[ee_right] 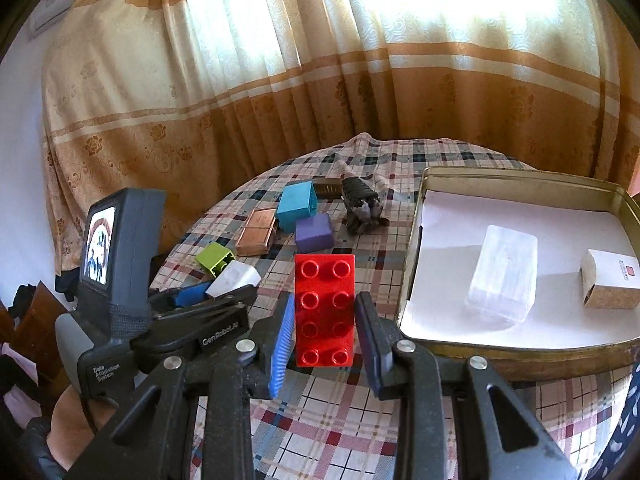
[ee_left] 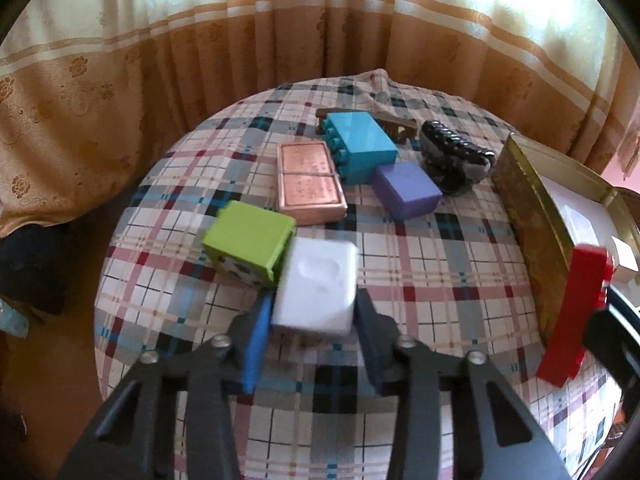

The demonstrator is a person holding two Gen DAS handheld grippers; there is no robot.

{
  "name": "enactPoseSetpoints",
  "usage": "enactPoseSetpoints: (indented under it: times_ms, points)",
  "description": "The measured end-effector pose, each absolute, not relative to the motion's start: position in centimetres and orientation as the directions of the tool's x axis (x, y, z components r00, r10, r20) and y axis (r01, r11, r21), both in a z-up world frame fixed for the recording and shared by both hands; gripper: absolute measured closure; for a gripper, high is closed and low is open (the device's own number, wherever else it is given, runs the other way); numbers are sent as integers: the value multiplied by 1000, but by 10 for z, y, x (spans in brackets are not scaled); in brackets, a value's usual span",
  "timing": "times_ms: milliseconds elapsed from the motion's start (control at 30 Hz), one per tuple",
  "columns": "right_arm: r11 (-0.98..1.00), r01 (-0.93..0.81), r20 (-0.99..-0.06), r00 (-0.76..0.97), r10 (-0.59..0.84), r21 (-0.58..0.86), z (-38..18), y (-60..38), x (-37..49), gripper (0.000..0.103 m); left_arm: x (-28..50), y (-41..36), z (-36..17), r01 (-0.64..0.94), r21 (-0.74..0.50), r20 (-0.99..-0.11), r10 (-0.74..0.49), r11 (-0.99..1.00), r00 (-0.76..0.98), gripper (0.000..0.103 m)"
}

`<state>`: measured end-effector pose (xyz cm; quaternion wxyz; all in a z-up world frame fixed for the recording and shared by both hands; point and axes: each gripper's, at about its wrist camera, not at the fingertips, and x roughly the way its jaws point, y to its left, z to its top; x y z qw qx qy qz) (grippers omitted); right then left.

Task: Organize rigid objects
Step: 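Grasp the white plug charger with the left gripper while the right carries the red brick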

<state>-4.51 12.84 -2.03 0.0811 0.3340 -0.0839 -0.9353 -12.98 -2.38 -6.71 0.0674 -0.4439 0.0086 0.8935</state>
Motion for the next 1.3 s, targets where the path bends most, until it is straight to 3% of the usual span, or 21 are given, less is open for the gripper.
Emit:
enactPoseSetpoints:
  times_ms: [233,1300]
  points:
    - [-972,90,-587,-784,-203,217,-13,132,-39,69,-115,-31,-63,-152,-175,-769,231,-973,-596,66]
    - [-969,-11,-489,-865,-116,249,20,186,-18,69,-85,19,14,-272,-94,-650,265,-958,-712,66]
